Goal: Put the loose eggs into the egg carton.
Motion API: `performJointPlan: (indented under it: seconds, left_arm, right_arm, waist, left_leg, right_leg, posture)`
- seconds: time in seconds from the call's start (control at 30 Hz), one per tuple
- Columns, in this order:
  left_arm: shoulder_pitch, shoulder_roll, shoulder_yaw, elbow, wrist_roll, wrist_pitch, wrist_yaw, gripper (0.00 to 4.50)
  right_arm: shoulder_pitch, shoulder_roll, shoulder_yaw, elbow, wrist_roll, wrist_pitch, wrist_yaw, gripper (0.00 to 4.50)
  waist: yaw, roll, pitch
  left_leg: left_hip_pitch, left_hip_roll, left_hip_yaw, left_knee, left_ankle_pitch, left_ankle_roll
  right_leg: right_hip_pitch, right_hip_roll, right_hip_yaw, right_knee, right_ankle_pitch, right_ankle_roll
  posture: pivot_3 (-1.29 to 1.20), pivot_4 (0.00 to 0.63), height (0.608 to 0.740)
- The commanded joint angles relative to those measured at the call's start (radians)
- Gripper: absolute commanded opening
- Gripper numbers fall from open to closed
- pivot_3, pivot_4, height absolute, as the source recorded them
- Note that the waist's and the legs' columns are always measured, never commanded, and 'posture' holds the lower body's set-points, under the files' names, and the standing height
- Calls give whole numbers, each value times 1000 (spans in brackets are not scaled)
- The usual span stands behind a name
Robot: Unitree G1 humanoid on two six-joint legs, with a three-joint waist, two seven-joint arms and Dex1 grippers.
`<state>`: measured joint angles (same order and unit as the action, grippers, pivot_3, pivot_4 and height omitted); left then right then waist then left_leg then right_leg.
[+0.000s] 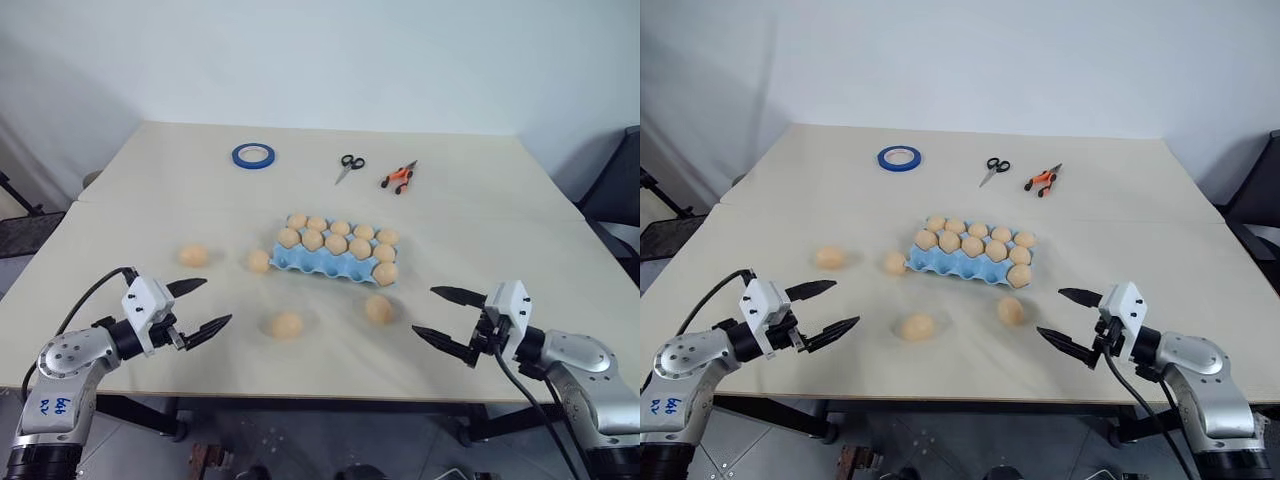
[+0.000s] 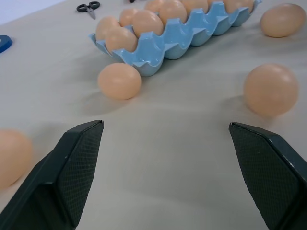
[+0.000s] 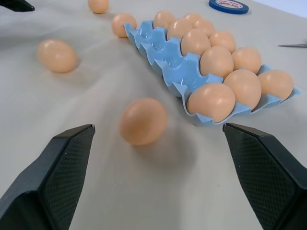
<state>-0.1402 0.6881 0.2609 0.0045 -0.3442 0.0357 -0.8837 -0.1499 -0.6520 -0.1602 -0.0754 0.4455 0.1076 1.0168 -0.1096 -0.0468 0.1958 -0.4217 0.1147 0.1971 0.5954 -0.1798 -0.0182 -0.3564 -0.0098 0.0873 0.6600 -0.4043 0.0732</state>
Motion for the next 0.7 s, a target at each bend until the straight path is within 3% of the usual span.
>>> performJointPlan:
  seconds: [0.03, 0.33, 0.7]
  left_arm:
    - [0, 8, 2, -27, 13, -24, 10, 4466]
    - [6, 0, -21, -66, -90, -6, -116, 4466]
    - [36, 2, -68, -101, -85, -49, -209, 4466]
  right_arm:
    - [6, 4, -8, -27, 2, -17, -7, 4500]
    - [-36, 19, 84, -88, -38, 60, -51, 4500]
    - [-242, 154, 202, 190, -212, 26, -187, 4500]
  waist:
    - [0, 0, 0]
    - [-2, 0, 0]
    - [-2, 0, 0]
  left_leg:
    - [0, 0, 0, 0, 0, 0]
    - [0, 0, 0, 1, 0, 0]
    - [0, 0, 0, 2, 0, 0]
  right_leg:
    - [0, 0, 0, 0, 0, 0]
    - [0, 0, 0, 2, 0, 0]
    - [0, 0, 0, 2, 0, 0]
  posture:
    - [0, 150, 740]
    - [0, 150, 740]
    - [0, 150, 740]
